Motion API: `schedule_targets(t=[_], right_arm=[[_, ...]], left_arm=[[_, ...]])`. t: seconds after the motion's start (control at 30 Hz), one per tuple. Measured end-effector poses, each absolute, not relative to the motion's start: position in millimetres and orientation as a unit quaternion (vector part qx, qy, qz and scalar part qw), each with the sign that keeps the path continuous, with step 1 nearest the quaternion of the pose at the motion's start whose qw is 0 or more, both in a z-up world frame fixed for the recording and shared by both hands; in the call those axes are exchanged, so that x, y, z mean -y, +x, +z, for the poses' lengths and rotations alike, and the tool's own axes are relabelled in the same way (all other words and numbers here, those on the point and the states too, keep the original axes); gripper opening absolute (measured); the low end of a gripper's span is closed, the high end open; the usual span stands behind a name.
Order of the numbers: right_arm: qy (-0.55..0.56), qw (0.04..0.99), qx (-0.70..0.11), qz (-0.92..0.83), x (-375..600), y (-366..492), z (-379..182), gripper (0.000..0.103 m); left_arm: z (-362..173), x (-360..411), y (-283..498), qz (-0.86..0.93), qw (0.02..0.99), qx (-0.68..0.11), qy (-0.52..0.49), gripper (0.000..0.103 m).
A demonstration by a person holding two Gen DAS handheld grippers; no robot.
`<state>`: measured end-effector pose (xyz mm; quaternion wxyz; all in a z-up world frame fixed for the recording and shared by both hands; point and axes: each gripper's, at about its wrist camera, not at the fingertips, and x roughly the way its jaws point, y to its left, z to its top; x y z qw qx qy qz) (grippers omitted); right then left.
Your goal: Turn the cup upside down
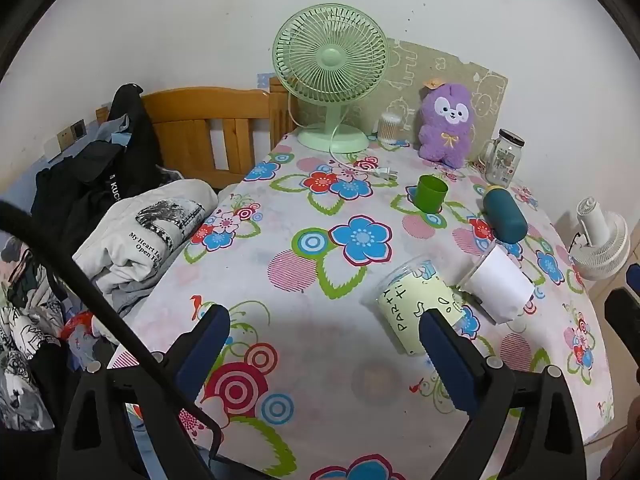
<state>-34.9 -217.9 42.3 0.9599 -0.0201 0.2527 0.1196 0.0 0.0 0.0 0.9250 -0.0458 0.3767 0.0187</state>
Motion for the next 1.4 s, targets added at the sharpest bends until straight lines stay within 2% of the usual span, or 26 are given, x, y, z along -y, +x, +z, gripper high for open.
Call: schedule_targets(t=[1.4], right_arm=[[-0.018, 0.958, -0.259, 0.119, 214.9, -31.4, 44.5, 0.094]], left_arm=[[-1.9, -4.6, 3.1, 0.017, 0.926, -0.374, -0.047, 0.097]])
